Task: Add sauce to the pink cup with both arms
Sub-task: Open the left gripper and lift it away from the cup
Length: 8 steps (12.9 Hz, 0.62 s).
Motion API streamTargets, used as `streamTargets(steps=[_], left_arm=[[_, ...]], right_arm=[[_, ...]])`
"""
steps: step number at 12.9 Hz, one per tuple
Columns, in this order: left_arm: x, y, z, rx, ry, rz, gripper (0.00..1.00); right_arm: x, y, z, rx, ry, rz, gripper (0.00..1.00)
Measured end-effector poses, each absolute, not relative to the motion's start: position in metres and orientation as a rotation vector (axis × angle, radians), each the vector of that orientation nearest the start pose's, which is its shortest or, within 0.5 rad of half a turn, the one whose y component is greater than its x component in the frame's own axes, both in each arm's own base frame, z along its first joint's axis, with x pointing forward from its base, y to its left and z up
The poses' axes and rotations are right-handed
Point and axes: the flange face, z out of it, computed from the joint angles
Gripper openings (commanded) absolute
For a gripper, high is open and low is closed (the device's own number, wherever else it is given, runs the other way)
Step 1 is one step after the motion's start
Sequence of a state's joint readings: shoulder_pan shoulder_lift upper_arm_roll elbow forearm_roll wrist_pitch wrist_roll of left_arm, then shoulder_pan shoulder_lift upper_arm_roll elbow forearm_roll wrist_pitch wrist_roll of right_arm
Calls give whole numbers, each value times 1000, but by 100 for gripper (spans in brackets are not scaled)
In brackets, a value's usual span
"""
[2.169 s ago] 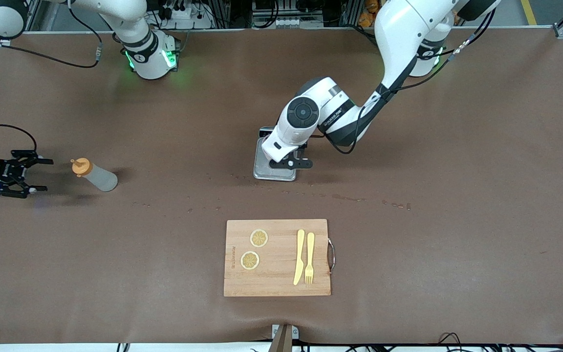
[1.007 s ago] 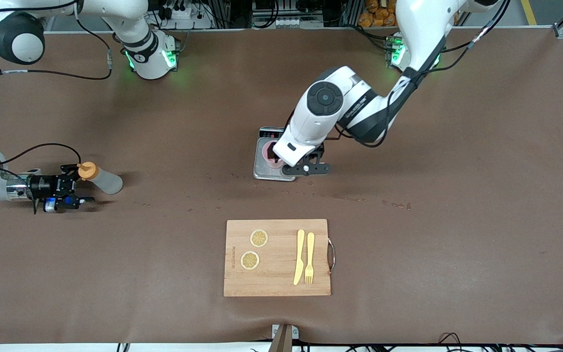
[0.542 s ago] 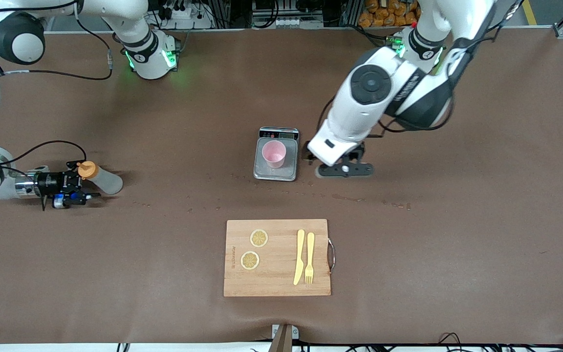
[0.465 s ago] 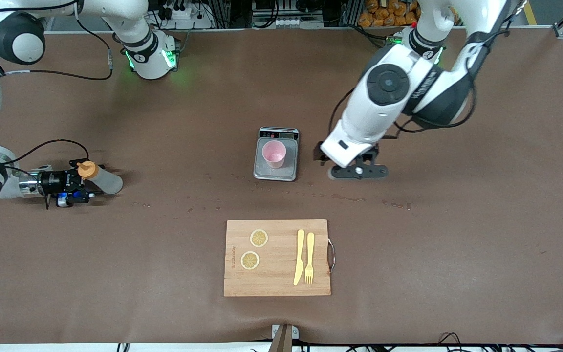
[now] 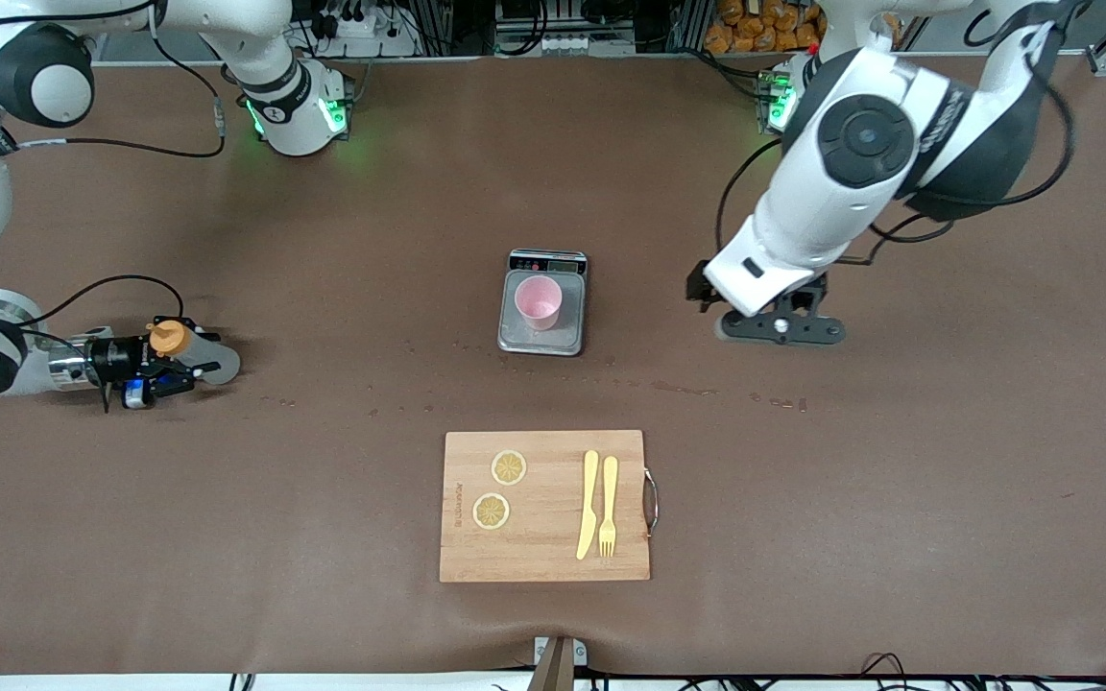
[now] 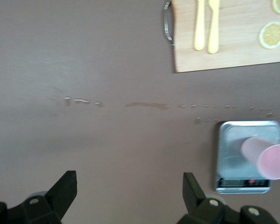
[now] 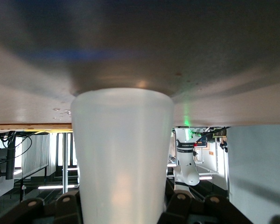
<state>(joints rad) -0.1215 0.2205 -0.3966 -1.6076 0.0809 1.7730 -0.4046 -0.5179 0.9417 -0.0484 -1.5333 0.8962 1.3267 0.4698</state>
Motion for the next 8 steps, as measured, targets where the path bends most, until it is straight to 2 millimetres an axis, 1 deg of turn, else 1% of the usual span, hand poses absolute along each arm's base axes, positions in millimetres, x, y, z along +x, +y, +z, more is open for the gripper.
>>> streamTargets(steps=[2,4,6,8], left_arm=[[553,-254,519,-3089,249,78,100],[554,-224,530,-3062,311,101,100],[556,-189,542,-3040,379,127,100],[557,-146,556,-3021,447,149,100]], right_arm=[[550,-235,119,-1520,1265,1146,7],[559,-235,138,-1542,1265,1122,7],[571,-225,159,-1569,1270,1120,6],[586,-206,175,-1617,1265,1105,5]])
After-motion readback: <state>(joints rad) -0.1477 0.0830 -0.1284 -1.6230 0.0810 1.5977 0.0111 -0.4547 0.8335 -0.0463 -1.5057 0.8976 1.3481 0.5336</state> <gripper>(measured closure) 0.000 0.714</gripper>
